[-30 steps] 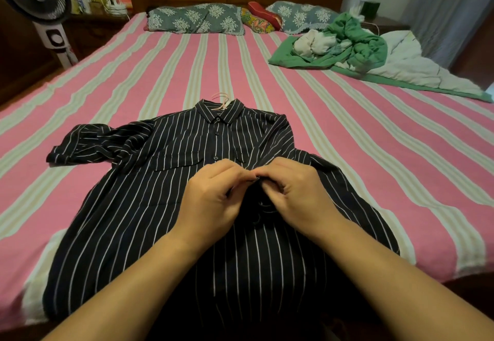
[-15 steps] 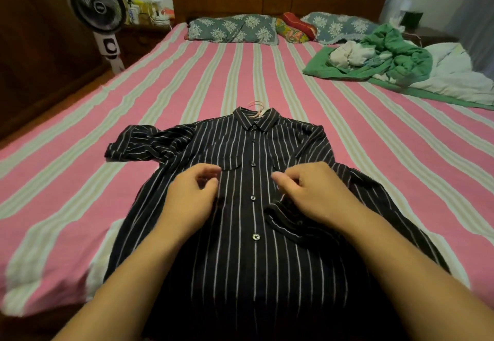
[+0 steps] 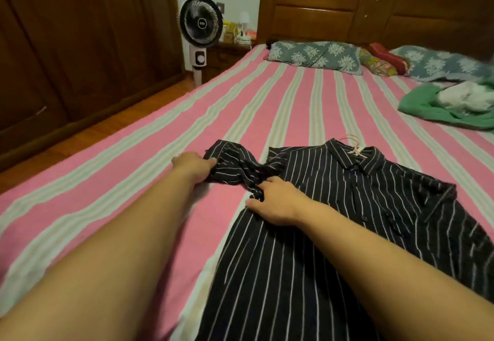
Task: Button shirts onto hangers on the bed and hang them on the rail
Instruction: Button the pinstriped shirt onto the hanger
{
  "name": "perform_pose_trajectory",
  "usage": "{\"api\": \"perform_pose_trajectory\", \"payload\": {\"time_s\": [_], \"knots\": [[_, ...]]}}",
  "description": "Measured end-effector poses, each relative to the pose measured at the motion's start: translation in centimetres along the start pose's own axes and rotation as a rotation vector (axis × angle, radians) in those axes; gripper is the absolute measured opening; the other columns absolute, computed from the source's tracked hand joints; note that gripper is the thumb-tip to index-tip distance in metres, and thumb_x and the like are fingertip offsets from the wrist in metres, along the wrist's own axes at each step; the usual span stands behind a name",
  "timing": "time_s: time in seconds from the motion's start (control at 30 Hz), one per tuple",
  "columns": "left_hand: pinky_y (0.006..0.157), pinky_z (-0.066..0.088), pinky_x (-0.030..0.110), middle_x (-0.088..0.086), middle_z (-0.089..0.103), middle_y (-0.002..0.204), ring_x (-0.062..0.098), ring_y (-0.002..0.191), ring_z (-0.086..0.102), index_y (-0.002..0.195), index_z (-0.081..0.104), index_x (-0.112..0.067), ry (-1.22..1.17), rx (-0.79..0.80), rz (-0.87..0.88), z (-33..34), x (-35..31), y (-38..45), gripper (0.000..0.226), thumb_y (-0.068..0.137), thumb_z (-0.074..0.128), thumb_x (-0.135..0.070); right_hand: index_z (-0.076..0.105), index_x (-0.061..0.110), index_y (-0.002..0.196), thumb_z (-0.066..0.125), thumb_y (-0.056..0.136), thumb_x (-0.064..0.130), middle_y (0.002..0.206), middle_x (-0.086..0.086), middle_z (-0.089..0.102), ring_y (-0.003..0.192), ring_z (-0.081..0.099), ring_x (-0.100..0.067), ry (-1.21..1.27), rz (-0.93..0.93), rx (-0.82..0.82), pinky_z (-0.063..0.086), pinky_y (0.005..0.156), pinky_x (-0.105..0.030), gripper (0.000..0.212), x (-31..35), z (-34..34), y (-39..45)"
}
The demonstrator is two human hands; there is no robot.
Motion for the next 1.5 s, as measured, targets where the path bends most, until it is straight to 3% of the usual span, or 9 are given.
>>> {"api": "perform_pose_trajectory", "payload": {"time_s": [0.17, 0.3, 0.4, 0.5, 0.63, 0.8, 1.07, 1.27, 1.5], "knots": [[0.070, 0.053, 0.040, 0.017, 0.065, 0.108, 0.028, 0.082, 0.061, 0.113, 0.059, -0.008, -0.254, -0.096, 0.089, -1.4, -2.7, -3.0, 0.014, 0.100, 0.053, -0.011, 0.051, 0.020, 0.143, 0.060, 0.099, 0.037, 0.134, 0.000, 0.059, 0.118, 0.060, -0.016, 0.364, -0.025, 0.075, 0.045, 0.103, -0.027, 0.047, -1.6, -2.9, -5.3], [0.084, 0.056, 0.045, 0.007, 0.066, 0.102, 0.030, 0.095, 0.064, 0.100, 0.058, -0.018, -0.259, -0.201, 0.609, -5.6, -13.3, -12.4, 0.016, 0.095, 0.059, -0.004, 0.048, 0.026, 0.145, 0.058, 0.101, 0.032, 0.143, 0.002, 0.053, 0.125, 0.055, -0.017, 0.634, 0.140, -0.257, 0.045, 0.105, -0.035, 0.045, -7.2, -9.8, -13.1], [0.086, 0.050, 0.030, -0.009, 0.064, 0.096, 0.015, 0.097, 0.063, 0.102, 0.061, -0.025, -0.157, -0.112, 0.952, -4.6, -18.9, -24.9, 0.022, 0.092, 0.066, -0.006, 0.055, 0.021, 0.137, 0.057, 0.102, 0.035, 0.136, -0.004, 0.057, 0.114, 0.063, -0.022, 1.152, 0.257, -0.387, 0.059, 0.088, -0.042, 0.038, -11.8, -11.6, -21.0], [0.086, 0.048, 0.026, -0.011, 0.068, 0.105, 0.008, 0.098, 0.063, 0.114, 0.066, -0.030, 0.104, 0.254, 0.998, 1.0, -17.0, -32.9, 0.030, 0.091, 0.073, -0.013, 0.054, 0.018, 0.136, 0.054, 0.103, 0.039, 0.128, -0.004, 0.060, 0.111, 0.067, -0.027, 1.347, 0.341, -0.406, 0.061, 0.085, -0.047, 0.038, -15.5, -9.4, -27.7], [0.095, 0.049, 0.022, -0.020, 0.065, 0.116, -0.006, 0.101, 0.059, 0.126, 0.062, -0.041, 0.533, 0.676, 0.772, 9.0, -7.7, -36.4, 0.032, 0.094, 0.068, -0.043, 0.067, 0.024, 0.108, 0.060, 0.100, 0.032, 0.118, -0.004, 0.069, 0.103, 0.069, -0.020, 1.060, 0.494, -0.450, 0.058, 0.094, -0.045, 0.013, -19.9, -3.4, -32.5], [0.068, 0.046, 0.030, -0.010, 0.066, 0.083, 0.006, 0.078, 0.061, 0.085, 0.065, -0.031, 0.360, 0.417, 0.609, 8.6, -5.7, -33.8, 0.026, 0.095, 0.060, -0.054, 0.071, 0.033, 0.095, 0.064, 0.088, 0.034, 0.099, 0.011, 0.072, 0.098, 0.068, -0.013, 0.728, 0.426, -0.556, 0.055, 0.094, -0.044, 0.010, -20.6, -4.4, -33.1], [0.073, 0.048, 0.034, -0.011, 0.056, 0.090, 0.009, 0.083, 0.055, 0.091, 0.045, -0.032, 0.576, 0.271, 0.661, 9.6, -5.9, -35.3, 0.043, 0.080, 0.072, -0.064, 0.071, 0.030, 0.120, 0.067, 0.092, 0.011, 0.117, 0.020, 0.063, 0.109, 0.050, 0.004, 0.277, -0.035, -0.466, 0.031, 0.097, -0.010, 0.035, -11.2, -5.9, -28.5], [0.067, 0.042, 0.028, -0.011, 0.060, 0.084, 0.004, 0.079, 0.056, 0.095, 0.057, -0.030, 0.413, 0.349, 0.645, 8.9, -5.8, -34.2, 0.023, 0.089, 0.070, -0.048, 0.070, 0.034, 0.123, 0.068, 0.088, 0.009, 0.131, 0.012, 0.063, 0.126, 0.050, -0.014, 0.178, -0.084, -0.303, 0.038, 0.114, -0.036, 0.043, -9.3, -2.7, -23.1], [0.086, 0.050, 0.032, -0.017, 0.065, 0.098, 0.007, 0.096, 0.060, 0.111, 0.072, -0.041, 0.383, 0.157, 0.804, 5.8, -6.8, -34.3, 0.032, 0.090, 0.062, -0.019, 0.060, 0.028, 0.138, 0.065, 0.082, -0.002, 0.141, 0.012, 0.054, 0.133, 0.046, -0.007, 0.178, -0.095, -0.066, 0.034, 0.117, -0.026, 0.064, -9.7, -1.0, -22.1]]}}
Point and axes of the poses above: each hand's wrist, its own y-axis towards the middle knuckle, its own z-axis out of the palm, x = y × z, the point moved 9 cm from there along y, towards the middle knuckle
